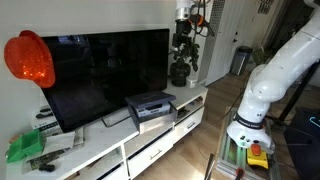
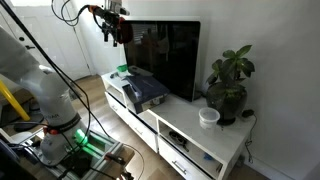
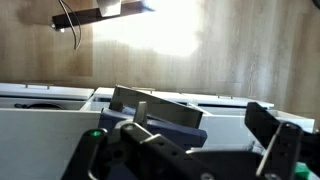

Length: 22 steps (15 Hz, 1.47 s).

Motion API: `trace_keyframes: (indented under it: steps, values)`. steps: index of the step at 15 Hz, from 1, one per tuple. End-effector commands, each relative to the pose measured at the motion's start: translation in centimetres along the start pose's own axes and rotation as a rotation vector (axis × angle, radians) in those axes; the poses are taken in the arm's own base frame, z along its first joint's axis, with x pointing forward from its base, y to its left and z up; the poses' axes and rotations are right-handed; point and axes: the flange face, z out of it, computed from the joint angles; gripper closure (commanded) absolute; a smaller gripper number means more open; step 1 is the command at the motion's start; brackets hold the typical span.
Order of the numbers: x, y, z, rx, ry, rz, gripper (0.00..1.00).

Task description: Move the spectacle case to the top of the television stand then put the white glasses on the stand

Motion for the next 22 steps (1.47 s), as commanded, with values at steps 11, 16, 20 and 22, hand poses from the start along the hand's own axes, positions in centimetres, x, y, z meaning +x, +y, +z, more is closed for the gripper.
trace_keyframes:
  steps: [11, 16, 20, 22]
  values:
    - [4.0, 17.7, 16.3, -0.245, -0.054, 0.08, 0.0]
    - [4.1, 25.8, 21.2, -0.266, -0.021, 0.081, 0.0]
    - [4.0, 27.0, 21.9, -0.252, -0.018, 0.124, 0.0]
    - [4.2, 27.1, 22.2, -0.254, -0.021, 0.124, 0.0]
